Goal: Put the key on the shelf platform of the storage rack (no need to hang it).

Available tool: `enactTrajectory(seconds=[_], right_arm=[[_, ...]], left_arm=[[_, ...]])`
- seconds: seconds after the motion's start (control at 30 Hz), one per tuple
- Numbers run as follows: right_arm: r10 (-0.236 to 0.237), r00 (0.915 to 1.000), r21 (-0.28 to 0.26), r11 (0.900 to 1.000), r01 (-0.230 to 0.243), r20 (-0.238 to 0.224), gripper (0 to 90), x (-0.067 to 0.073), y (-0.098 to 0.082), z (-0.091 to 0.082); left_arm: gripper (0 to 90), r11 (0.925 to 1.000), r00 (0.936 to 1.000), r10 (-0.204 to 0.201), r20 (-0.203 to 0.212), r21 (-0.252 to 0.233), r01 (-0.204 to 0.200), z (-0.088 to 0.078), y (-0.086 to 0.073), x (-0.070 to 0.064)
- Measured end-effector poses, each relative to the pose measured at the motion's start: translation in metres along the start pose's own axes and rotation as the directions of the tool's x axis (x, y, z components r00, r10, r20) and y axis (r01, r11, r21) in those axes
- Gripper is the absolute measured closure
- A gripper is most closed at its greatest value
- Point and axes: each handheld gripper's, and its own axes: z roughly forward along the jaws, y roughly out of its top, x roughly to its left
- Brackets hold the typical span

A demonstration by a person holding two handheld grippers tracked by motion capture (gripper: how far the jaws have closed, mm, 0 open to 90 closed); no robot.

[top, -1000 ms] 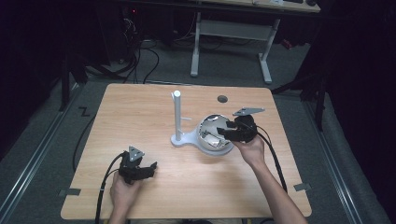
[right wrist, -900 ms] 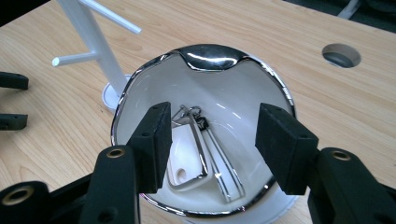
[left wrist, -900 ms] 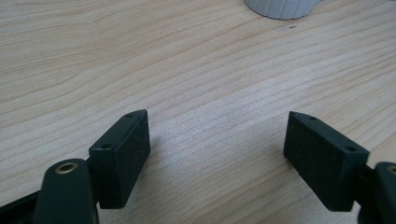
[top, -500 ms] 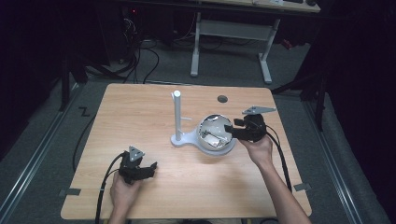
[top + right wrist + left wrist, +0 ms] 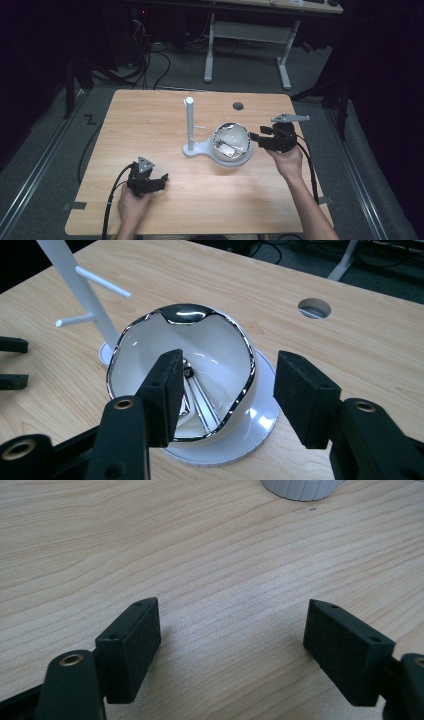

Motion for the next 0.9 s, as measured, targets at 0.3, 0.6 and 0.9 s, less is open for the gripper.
enactTrajectory(seconds=[0.3,0.6,0.9], right_arm=[[0.007,0.9998,-0.013,1.0,-0.007,0.02,46.1,-0.007,-0.002,-0.014],[0.046,0.9982,-0.031,0.999,-0.045,0.039,46.2,-0.018,-0.016,-0.035],[0.054,0.9964,-0.064,0.997,-0.05,0.065,46.2,-0.025,-0.02,-0.056]], left_arm=[[23.3,1.0,1.0,-0.001,0.0,0.0,0.001,0.0,0.0,0.0],[23.3,1.0,1.0,0.0,0.001,-0.001,0.0,0.0,0.0,0.0],[23.3,1.0,1.0,0.0,0.001,-0.001,0.0,0.0,0.0,0.0]])
